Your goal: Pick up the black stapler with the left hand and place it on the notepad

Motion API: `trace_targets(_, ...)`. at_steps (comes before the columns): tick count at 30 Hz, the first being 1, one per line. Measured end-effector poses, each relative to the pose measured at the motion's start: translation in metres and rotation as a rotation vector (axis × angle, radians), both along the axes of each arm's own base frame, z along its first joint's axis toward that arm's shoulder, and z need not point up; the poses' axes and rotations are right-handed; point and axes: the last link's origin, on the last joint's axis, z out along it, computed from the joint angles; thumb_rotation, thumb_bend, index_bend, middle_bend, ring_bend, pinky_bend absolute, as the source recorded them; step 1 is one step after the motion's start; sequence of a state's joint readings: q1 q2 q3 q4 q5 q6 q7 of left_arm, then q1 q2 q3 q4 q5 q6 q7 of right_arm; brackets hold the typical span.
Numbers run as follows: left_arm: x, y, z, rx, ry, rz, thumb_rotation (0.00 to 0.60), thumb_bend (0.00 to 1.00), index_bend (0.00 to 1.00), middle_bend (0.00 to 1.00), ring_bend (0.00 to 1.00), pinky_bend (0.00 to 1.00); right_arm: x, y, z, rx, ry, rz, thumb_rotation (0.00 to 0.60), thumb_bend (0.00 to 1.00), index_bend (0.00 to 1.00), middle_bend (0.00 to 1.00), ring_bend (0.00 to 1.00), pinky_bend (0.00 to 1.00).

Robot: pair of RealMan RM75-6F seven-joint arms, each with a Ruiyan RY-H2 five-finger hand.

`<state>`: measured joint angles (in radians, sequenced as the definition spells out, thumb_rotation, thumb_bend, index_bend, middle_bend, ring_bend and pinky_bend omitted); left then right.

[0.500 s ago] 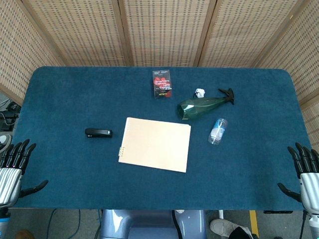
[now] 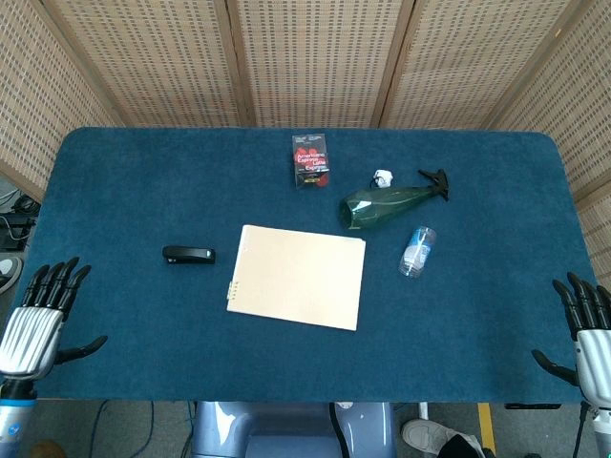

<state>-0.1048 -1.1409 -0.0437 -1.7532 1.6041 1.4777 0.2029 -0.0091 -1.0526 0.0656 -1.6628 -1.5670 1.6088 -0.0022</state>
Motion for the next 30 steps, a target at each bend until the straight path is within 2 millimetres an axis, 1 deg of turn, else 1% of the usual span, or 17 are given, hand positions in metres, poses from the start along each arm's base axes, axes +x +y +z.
trace_targets(4,0.008,0.032,-0.012,-0.054,0.015,-0.022,0.600,0.00,0.00,0.00,0.00,0.00,-0.003,-0.003,-0.001,0.004,0.004,-0.020,0.600,0.00,0.00,0.00,0.00,0.00)
trace_targets(5,0.010,0.044,-0.016,-0.076,0.022,-0.026,0.600,0.00,0.00,0.00,0.00,0.01,-0.004,-0.003,-0.001,0.004,0.005,-0.024,0.600,0.00,0.00,0.00,0.00,0.00)
trace_targets(7,0.014,0.062,-0.024,-0.111,0.037,-0.031,0.600,0.00,0.00,0.00,0.00,0.09,-0.006,-0.006,-0.002,0.003,0.009,-0.032,0.600,0.00,0.00,0.00,0.00,0.00)
trace_targets(8,0.017,0.076,-0.030,-0.138,0.051,-0.033,0.600,0.00,0.00,0.00,0.01,0.14,-0.007,-0.007,-0.003,0.002,0.009,-0.036,0.600,0.00,0.00,0.00,0.00,0.00)
trace_targets(9,0.019,0.086,-0.035,-0.158,0.062,-0.035,0.600,0.00,0.01,0.00,0.03,0.18,-0.007,-0.008,-0.003,0.002,0.009,-0.040,0.600,0.00,0.00,0.00,0.00,0.00)
trace_targets(10,0.022,0.099,-0.041,-0.185,0.075,-0.038,0.600,0.00,0.02,0.00,0.05,0.20,-0.008,-0.009,-0.004,0.005,0.008,-0.044,0.600,0.00,0.00,0.00,0.00,0.00)
trace_targets(13,0.027,0.127,-0.057,-0.233,0.105,-0.044,0.600,0.00,0.12,0.02,0.14,0.25,-0.011,-0.012,-0.005,0.009,0.010,-0.058,0.600,0.00,0.00,0.00,0.00,0.00)
trace_targets(15,0.030,0.147,-0.068,-0.244,0.135,-0.047,0.600,0.03,0.20,0.06,0.21,0.28,-0.014,-0.014,-0.004,0.005,0.011,-0.068,0.600,0.00,0.00,0.00,0.00,0.00)
trace_targets(17,0.032,0.165,-0.079,-0.247,0.161,-0.049,0.600,0.05,0.23,0.09,0.23,0.30,-0.016,-0.016,-0.004,-0.002,0.011,-0.079,0.600,0.00,0.00,0.00,0.00,0.00)
trace_targets(20,0.037,0.186,-0.097,-0.258,0.184,-0.046,0.600,0.11,0.26,0.11,0.26,0.32,-0.020,-0.017,-0.002,-0.011,0.013,-0.095,0.600,0.00,0.00,0.00,0.00,0.00)
trace_targets(23,0.043,0.200,-0.115,-0.279,0.191,-0.036,0.600,0.17,0.33,0.16,0.30,0.34,-0.024,-0.019,-0.002,-0.012,0.018,-0.111,0.600,0.00,0.00,0.00,0.00,0.00)
trace_targets(26,0.046,0.209,-0.129,-0.297,0.205,-0.028,0.600,0.19,0.37,0.20,0.34,0.35,-0.027,-0.020,-0.003,-0.011,0.020,-0.120,0.600,0.00,0.00,0.00,0.00,0.00)
trace_targets(30,0.048,0.214,-0.143,-0.322,0.239,-0.024,0.600,0.23,0.39,0.23,0.37,0.38,-0.029,-0.022,-0.002,-0.013,0.021,-0.125,0.600,0.00,0.00,0.00,0.00,0.00)
